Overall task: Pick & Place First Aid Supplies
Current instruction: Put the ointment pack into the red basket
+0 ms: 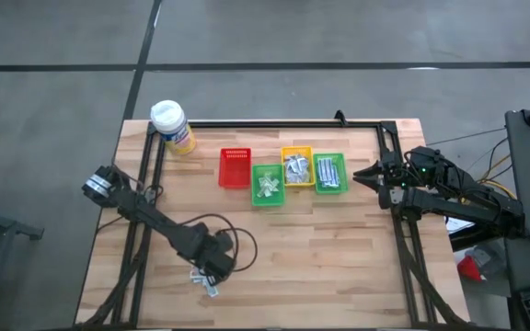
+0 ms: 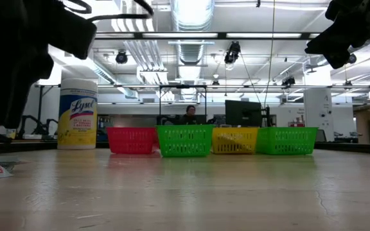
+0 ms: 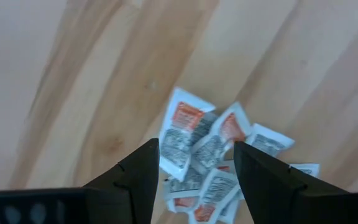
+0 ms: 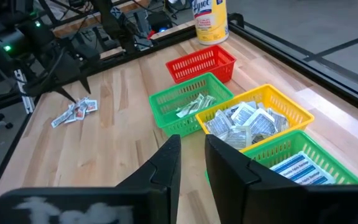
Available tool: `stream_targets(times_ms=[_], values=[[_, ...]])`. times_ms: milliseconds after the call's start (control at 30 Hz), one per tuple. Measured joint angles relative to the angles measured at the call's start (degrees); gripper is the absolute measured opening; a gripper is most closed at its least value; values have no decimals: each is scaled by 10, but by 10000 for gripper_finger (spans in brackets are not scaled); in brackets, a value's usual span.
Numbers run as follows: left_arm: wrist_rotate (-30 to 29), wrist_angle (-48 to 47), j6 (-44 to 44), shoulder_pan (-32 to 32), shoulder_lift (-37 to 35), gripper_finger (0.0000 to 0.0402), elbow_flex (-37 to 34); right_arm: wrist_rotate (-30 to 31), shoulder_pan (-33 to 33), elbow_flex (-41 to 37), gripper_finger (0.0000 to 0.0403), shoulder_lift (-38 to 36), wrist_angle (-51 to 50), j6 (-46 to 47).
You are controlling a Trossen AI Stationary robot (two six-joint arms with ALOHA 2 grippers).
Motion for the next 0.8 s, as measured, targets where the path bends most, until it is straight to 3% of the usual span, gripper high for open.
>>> stream_targets(times_ms=[500,800], values=[[-74,27,30,-24,0,200,-10,0,0,0,86,0,0,0],[-76,36,36,-24,0,200,-16,0,0,0,70,0,0,0]])
